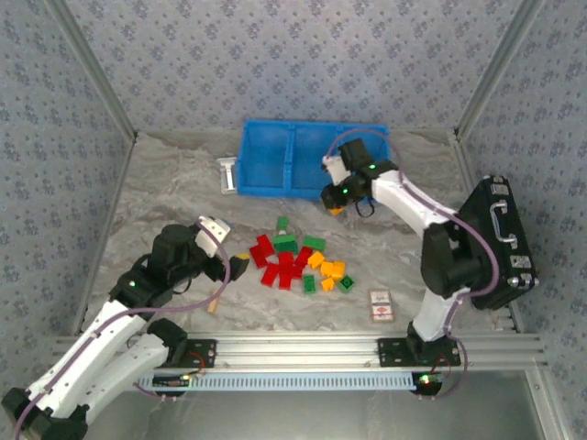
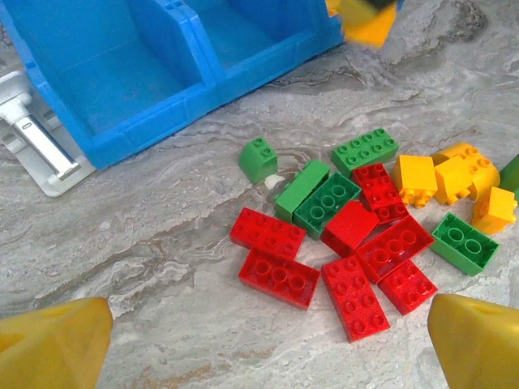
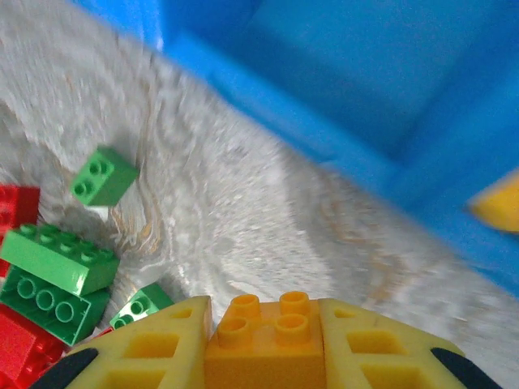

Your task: Sort the legos into containers by color

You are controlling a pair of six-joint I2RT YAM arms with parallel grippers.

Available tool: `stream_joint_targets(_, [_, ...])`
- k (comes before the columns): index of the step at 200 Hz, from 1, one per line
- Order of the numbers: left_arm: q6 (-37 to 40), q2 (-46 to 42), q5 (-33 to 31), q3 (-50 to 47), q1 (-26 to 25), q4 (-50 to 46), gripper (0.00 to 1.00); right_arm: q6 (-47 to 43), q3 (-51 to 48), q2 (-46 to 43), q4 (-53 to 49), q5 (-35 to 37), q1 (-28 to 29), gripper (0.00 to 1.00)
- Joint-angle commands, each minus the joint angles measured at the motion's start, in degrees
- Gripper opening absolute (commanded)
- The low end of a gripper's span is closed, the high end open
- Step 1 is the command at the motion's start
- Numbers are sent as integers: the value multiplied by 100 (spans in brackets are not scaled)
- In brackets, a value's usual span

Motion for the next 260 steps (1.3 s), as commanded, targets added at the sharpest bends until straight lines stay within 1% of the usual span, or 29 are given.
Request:
stream_joint_targets(1, [83, 61, -62, 153, -36, -71, 100, 193, 292, -402, -235, 168, -386, 28])
stream_joint_targets(17, [83, 88, -82, 153, -43, -50, 100, 226, 554, -337, -232, 258, -723, 28])
stream_joint_targets(41, [100, 131, -116, 187, -40, -59, 100, 344, 933, 53, -8, 359, -993, 28])
stream_joint_targets(55, [109, 150, -146, 197, -41, -67, 100, 377, 1154, 385, 60, 423, -1098, 28])
stream_joint_targets(66, [118, 152, -176, 218, -41, -84, 100, 447, 1303, 662, 337, 539, -1172, 28])
stream_joint_targets(99, [55, 117, -191, 263, -45, -71, 100, 603, 2016, 1564, 508, 487, -1235, 28])
stream_joint_targets(128, [-127, 183, 15, 110, -45, 107, 100, 751, 2812, 2338, 176, 424, -1248, 35])
stream_joint_targets(151, [-110, 308, -38, 159, -41, -1, 100, 875, 2934, 2511, 263, 342, -1272, 40])
stream_joint_targets(161, [-109, 308, -63, 169, -42, -20, 100, 899, 2927, 2485, 307, 331, -1279, 43])
stream_joint_targets(176, [-117, 299, -58, 160, -44, -62, 100, 875, 2924, 2380, 301, 348, -1263, 52])
stream_joint_targets(193, [-119, 294, -71, 144, -45, -110, 100, 747, 2795, 2078, 257, 430, -1214, 65])
stream_joint_targets(200, [-119, 288, -80, 137, -45, -111, 100, 676, 2711, 1901, 211, 449, -1182, 68])
stream_joint_targets(219, [-111, 300, -93, 87, -44, -63, 100, 381, 2301, 1246, 115, 463, -1003, 71])
stream_joint_targets(234, [-78, 298, -119, 48, -41, -16, 100, 163, 1783, 652, -77, 506, -771, 72])
stream_joint_targets(260, [-15, 351, -128, -1, -39, 87, 100, -82, 536, -404, -200, 252, -278, 72])
